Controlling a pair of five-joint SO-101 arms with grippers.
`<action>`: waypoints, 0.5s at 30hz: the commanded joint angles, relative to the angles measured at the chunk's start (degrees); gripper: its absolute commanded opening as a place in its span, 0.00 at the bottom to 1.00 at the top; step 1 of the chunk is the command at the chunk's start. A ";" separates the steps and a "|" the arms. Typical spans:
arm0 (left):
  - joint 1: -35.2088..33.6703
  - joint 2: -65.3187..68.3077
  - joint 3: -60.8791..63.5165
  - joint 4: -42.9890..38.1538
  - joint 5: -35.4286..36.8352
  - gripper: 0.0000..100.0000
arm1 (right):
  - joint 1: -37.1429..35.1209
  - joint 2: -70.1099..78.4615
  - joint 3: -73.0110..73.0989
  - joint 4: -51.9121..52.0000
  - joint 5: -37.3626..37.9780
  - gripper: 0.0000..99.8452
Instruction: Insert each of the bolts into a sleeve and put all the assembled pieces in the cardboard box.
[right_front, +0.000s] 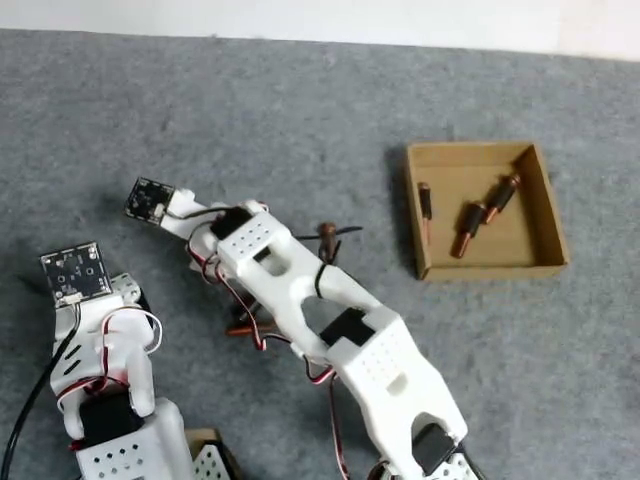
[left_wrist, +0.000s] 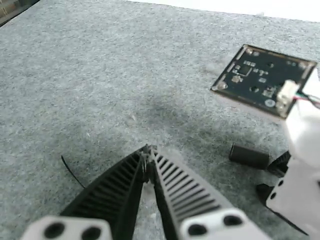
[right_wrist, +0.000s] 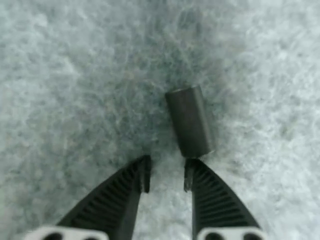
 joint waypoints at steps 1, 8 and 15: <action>-0.92 -0.66 -0.13 -1.14 0.62 0.01 | 0.04 -0.66 -7.25 2.68 0.70 0.10; -1.01 -0.66 -0.13 -1.23 0.53 0.01 | -0.75 -0.57 -10.33 2.59 4.13 0.10; -1.01 -0.66 1.54 -4.22 0.53 0.01 | -1.71 -0.40 -10.33 2.42 6.15 0.10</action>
